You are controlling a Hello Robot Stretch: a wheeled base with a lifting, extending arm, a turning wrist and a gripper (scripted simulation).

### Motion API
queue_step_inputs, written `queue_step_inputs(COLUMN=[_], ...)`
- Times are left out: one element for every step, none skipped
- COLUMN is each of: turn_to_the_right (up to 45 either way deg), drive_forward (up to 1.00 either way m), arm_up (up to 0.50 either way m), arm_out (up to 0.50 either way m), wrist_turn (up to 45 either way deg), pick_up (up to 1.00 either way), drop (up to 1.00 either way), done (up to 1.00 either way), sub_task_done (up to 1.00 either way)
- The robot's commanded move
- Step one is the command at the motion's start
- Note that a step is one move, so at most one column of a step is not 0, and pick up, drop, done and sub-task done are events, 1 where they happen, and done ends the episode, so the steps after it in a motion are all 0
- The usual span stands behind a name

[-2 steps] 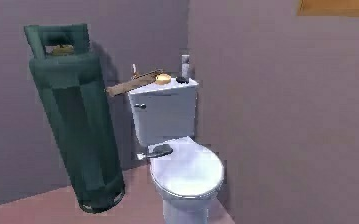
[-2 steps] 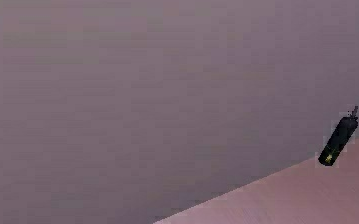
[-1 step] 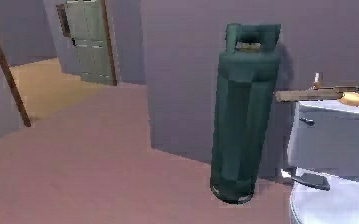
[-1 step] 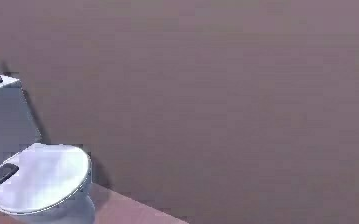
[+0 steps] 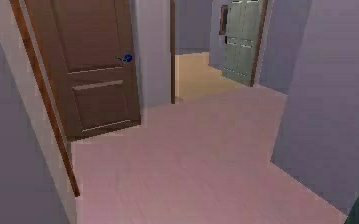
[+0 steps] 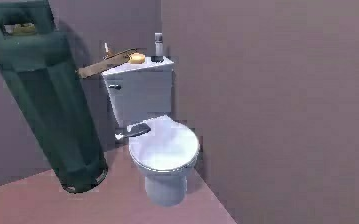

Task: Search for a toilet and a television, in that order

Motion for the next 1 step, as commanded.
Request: queue_step_inputs(turn_to_the_right=[0.0], drive_forward=[0.65], arm_up=[0.0], arm_out=[0.0], wrist_turn=[0.0], pick_up=[0.0], drop=[0.0], done=[0.0], sub_task_done=[0.0])
